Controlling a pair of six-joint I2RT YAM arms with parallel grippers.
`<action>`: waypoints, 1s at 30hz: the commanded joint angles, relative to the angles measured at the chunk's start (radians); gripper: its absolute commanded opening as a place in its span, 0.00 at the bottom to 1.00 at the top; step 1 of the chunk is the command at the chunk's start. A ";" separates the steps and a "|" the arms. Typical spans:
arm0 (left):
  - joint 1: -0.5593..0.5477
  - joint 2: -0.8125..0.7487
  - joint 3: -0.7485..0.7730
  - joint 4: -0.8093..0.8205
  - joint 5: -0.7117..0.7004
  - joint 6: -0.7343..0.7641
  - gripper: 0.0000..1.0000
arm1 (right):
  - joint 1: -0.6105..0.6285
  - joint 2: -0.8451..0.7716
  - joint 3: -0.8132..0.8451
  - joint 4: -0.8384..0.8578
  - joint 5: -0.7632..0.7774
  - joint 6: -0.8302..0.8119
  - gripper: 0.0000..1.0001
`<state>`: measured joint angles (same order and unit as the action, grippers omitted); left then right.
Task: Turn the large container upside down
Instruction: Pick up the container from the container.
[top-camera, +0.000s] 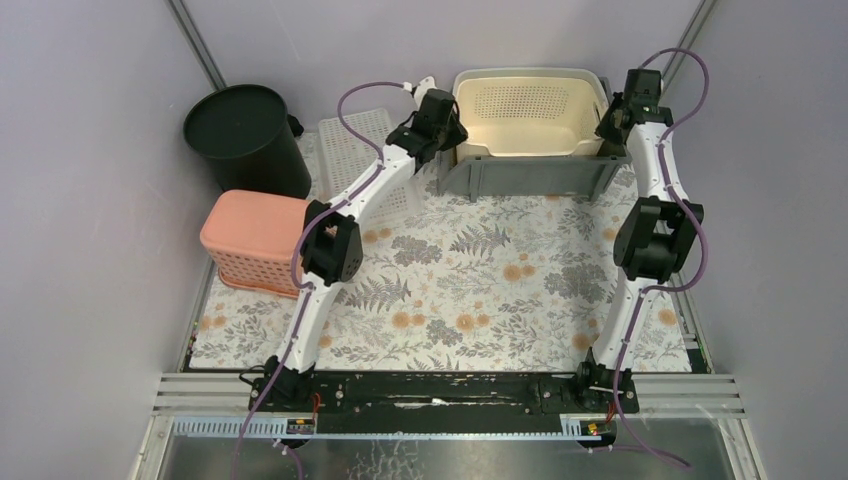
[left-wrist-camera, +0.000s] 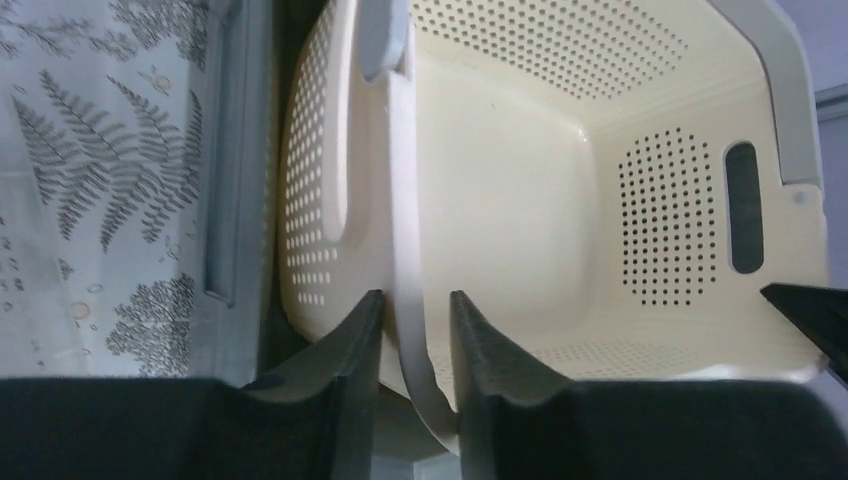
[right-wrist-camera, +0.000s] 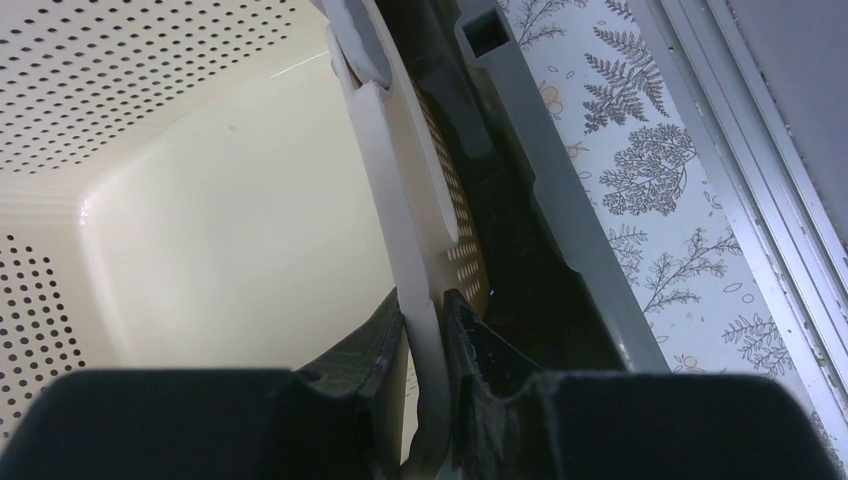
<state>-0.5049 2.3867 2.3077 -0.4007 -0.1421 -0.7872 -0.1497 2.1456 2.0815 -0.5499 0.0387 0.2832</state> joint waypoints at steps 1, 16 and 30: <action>0.017 0.057 0.068 -0.004 0.054 0.017 0.22 | 0.064 0.035 0.048 -0.024 -0.072 -0.002 0.02; 0.035 -0.168 -0.063 0.286 0.175 0.051 0.00 | 0.085 -0.139 0.041 0.063 -0.054 0.031 0.00; 0.035 -0.287 -0.023 0.335 0.226 0.065 0.00 | 0.087 -0.294 -0.018 0.163 -0.148 0.062 0.00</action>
<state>-0.4484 2.2047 2.2158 -0.3321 -0.0788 -0.7670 -0.0952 1.9755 2.0609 -0.5610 0.0292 0.3180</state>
